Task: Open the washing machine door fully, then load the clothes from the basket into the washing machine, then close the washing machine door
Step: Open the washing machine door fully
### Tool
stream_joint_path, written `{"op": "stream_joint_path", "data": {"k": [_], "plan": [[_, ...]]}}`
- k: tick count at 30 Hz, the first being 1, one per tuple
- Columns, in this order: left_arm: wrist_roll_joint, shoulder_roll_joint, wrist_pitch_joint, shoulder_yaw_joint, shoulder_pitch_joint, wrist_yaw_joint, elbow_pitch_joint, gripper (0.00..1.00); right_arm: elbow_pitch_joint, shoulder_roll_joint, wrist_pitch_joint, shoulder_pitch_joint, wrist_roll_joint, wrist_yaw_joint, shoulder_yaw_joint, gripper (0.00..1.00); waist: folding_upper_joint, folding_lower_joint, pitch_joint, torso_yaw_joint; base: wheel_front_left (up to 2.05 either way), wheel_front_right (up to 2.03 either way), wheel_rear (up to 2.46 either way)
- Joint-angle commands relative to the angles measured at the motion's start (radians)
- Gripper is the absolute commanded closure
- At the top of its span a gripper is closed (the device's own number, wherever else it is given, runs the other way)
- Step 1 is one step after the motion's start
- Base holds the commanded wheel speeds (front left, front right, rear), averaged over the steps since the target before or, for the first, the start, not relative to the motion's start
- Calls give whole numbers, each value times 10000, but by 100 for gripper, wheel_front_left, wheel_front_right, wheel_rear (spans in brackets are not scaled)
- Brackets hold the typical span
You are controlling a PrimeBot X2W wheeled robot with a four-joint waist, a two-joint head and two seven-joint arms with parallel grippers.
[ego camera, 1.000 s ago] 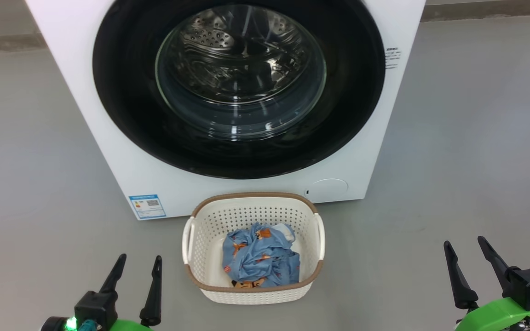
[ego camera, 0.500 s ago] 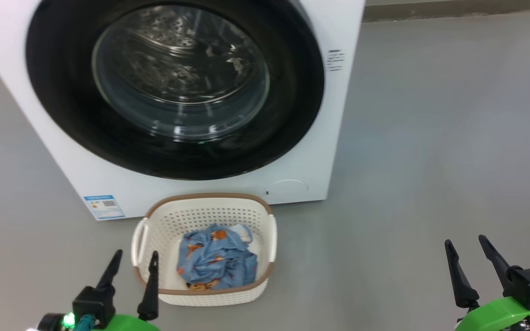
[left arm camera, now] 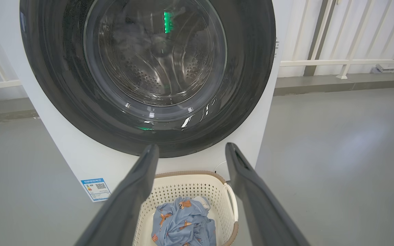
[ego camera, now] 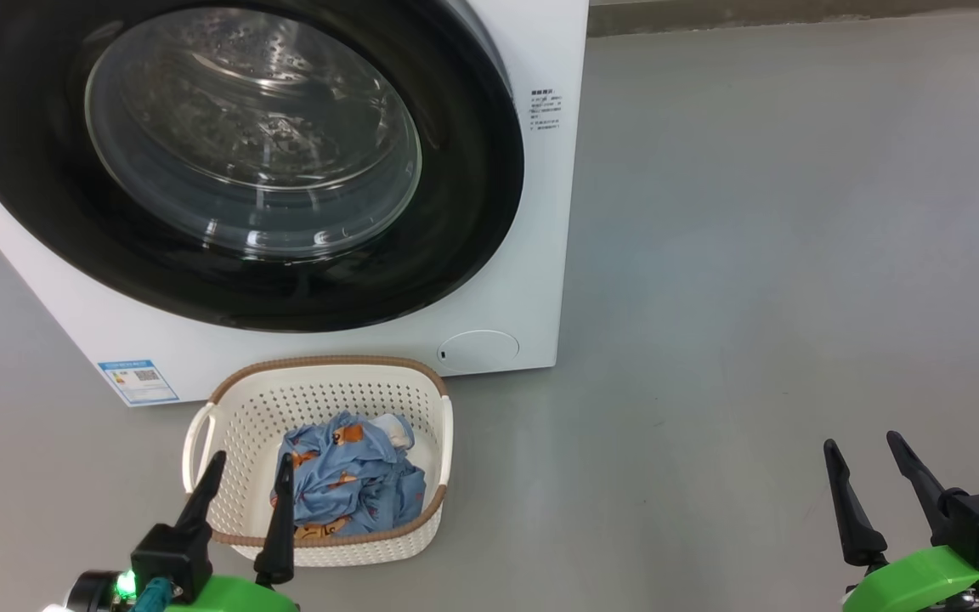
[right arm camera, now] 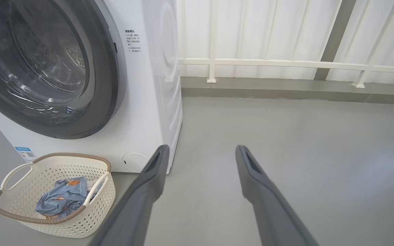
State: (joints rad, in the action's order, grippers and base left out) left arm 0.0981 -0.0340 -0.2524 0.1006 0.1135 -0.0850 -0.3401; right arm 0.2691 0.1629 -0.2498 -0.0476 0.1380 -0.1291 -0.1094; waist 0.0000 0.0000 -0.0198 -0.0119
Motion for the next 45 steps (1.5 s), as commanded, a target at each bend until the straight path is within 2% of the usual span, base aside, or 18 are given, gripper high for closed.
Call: {"op": "stream_joint_path", "data": {"k": [1,27,28,29,45], "plan": [[-40,-165,-93,-339,332,-41,287,0,-247,116,-120,-384,182,-16,210,0,0,0,22,-7,0,0,0],[-17,-163,-93,-268,303,25,223,0,-255,103,-120,-324,219,-16,166,2,0,0,70,-23,0,0,0],[-4,-163,-93,-250,303,29,244,0,-234,72,-120,-322,338,-16,142,75,0,0,64,-15,0,0,0],[5,-162,-93,-242,303,32,258,0,-226,92,-120,-335,380,-16,139,100,0,0,61,-10,0,0,0],[151,-162,-93,-63,390,11,462,0,292,325,-120,-781,2963,-16,412,100,0,0,-255,98,0,0,0]]}}
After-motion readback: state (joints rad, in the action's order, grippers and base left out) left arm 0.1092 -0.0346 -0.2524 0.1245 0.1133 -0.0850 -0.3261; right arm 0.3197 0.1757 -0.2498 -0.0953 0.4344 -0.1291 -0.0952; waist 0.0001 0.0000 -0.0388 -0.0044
